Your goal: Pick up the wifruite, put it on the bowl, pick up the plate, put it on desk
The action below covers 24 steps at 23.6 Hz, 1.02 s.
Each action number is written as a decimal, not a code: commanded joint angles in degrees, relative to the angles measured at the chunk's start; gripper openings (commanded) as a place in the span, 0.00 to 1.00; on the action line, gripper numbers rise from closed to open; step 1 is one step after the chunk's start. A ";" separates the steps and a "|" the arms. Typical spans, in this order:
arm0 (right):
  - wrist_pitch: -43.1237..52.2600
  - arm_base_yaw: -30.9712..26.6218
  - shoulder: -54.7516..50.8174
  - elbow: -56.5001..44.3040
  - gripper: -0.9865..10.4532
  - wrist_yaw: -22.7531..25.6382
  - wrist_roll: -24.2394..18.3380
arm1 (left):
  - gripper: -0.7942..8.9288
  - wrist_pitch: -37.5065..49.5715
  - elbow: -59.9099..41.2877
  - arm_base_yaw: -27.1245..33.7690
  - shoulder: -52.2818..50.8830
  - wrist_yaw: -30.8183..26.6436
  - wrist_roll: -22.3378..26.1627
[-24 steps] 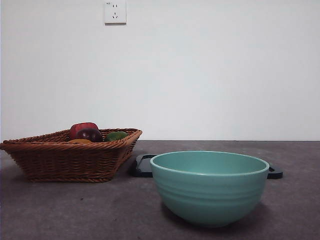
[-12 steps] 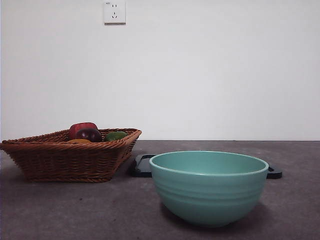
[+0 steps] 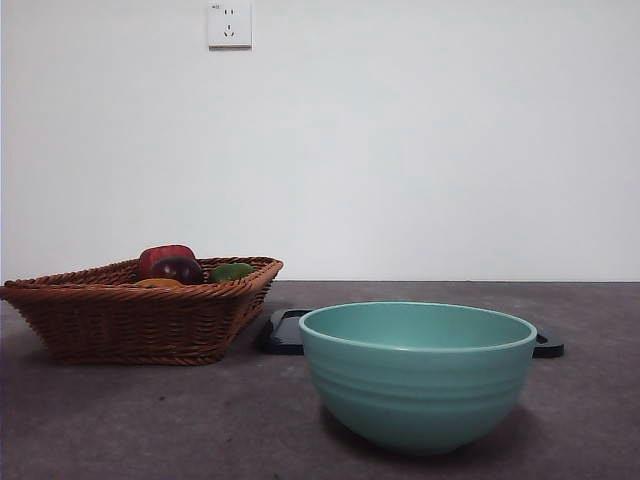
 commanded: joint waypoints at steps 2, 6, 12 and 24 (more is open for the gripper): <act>-0.57 0.31 0.13 0.92 0.09 -0.57 1.36 | 0.10 0.61 1.18 -3.17 -0.11 0.44 4.46; -0.70 0.31 0.13 0.92 0.10 -1.57 1.90 | 0.10 1.53 1.18 -4.52 -0.13 0.44 4.48; -0.76 0.31 0.13 0.92 0.10 -1.55 1.60 | 0.12 1.75 1.18 -4.61 -0.11 0.44 4.85; -1.81 0.24 0.13 0.92 0.64 -1.11 0.66 | 0.72 2.03 1.18 -4.61 -0.11 1.36 2.73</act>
